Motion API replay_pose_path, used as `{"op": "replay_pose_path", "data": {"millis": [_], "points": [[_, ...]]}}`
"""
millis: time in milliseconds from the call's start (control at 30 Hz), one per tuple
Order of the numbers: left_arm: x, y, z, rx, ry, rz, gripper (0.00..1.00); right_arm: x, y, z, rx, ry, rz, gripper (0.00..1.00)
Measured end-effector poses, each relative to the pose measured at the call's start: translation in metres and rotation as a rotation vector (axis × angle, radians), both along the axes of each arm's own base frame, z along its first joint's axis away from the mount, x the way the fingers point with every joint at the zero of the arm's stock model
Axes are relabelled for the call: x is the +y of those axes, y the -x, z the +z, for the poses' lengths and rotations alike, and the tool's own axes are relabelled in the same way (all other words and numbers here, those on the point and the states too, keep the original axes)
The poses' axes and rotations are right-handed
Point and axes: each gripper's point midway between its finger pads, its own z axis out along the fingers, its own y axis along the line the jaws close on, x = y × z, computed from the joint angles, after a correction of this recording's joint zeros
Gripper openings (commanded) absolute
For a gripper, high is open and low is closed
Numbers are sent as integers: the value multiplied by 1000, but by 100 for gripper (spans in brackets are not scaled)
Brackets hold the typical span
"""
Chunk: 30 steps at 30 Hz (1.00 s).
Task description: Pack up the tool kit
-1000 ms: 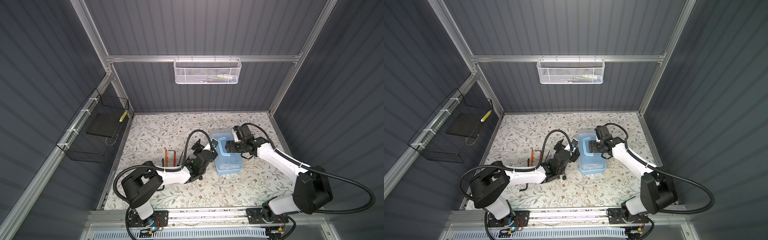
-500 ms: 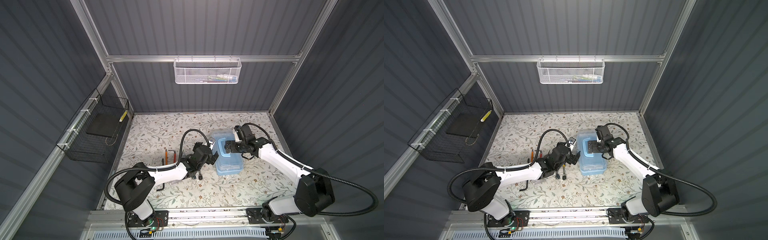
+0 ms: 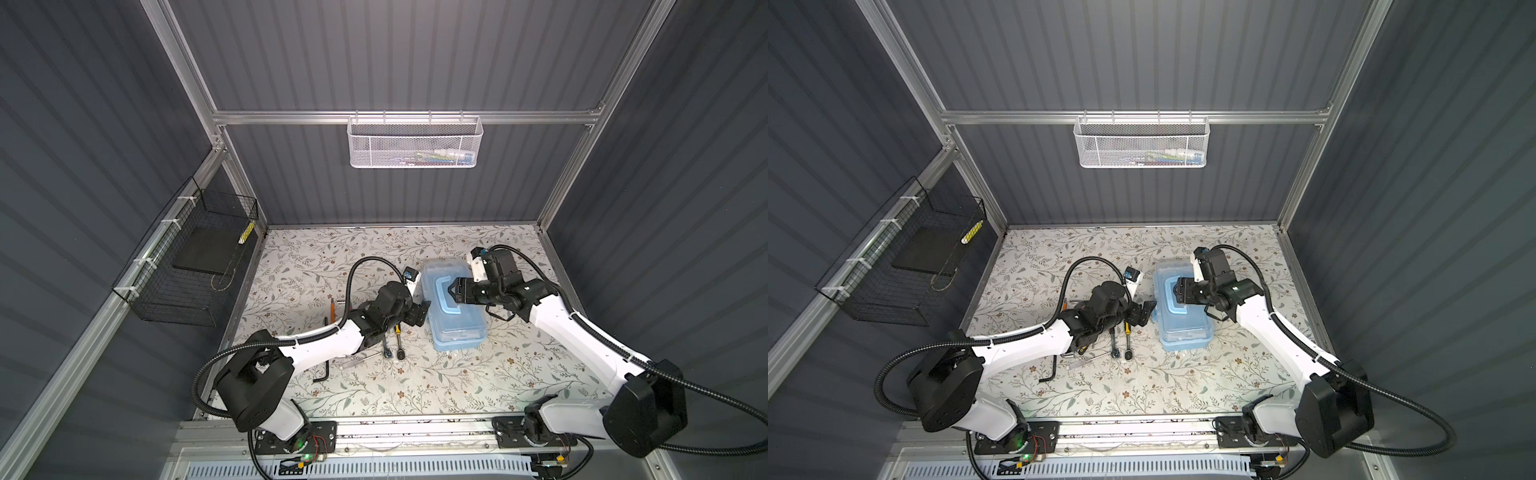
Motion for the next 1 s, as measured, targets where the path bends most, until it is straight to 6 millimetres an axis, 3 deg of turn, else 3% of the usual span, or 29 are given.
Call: {"op": "replay_pose_path", "data": {"millis": [100,300,467,567,1000], "points": [[-1,5,-4,29,12,-16,84,8,3,-2,26,-34,15,68],[-1,16,-16,91,31,-51,66,27,4,-14,92,-97,39,60],[-5,17,-15,106,55,-67,61,39,3,-34,155,-113,54,57],[-7,15,-19,113,65,-71,58,44,-2,-34,154,-122,54,57],[-4,-17,-79,234,53,-43,57,49,-37,-34,146,-236,27,56]]}}
